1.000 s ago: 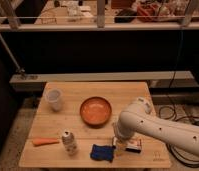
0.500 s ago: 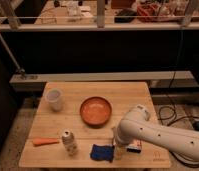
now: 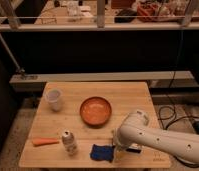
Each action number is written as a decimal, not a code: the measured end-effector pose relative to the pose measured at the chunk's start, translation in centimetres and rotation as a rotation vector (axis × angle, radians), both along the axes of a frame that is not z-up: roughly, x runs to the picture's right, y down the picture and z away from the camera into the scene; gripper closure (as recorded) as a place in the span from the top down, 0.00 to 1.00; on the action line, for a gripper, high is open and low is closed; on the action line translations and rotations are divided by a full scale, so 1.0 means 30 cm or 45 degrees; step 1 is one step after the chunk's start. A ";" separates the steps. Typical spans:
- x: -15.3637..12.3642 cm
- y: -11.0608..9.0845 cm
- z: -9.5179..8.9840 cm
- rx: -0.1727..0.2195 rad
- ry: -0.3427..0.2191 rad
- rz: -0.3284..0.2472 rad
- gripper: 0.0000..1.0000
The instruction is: Wipe the white sponge on the table
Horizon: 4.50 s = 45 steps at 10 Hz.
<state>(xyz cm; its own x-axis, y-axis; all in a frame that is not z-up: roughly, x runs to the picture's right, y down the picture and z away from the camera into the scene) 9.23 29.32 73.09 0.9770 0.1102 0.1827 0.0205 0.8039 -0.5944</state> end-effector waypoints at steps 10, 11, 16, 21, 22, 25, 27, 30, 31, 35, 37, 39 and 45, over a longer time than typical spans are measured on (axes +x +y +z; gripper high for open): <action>-0.077 0.002 0.075 -0.002 -0.034 -0.054 0.20; -0.090 -0.021 0.095 -0.004 -0.038 -0.060 0.12; -0.125 -0.070 0.146 -0.020 -0.033 -0.047 0.00; -0.081 -0.080 0.167 -0.035 -0.005 -0.001 0.02; -0.080 -0.084 0.165 -0.054 0.016 0.022 0.06; -0.108 -0.092 0.105 -0.082 -0.049 -0.081 0.35; -0.140 -0.072 0.074 -0.099 -0.074 -0.137 0.56; -0.195 -0.014 0.083 -0.123 -0.087 -0.208 0.79; -0.211 0.011 0.096 -0.121 -0.091 -0.223 0.80; -0.216 0.025 0.089 -0.123 -0.097 -0.233 0.80; -0.215 0.032 0.076 -0.111 -0.101 -0.239 0.80; -0.185 0.009 0.040 -0.069 -0.077 -0.218 0.80; -0.176 0.036 0.021 -0.102 -0.058 -0.219 0.80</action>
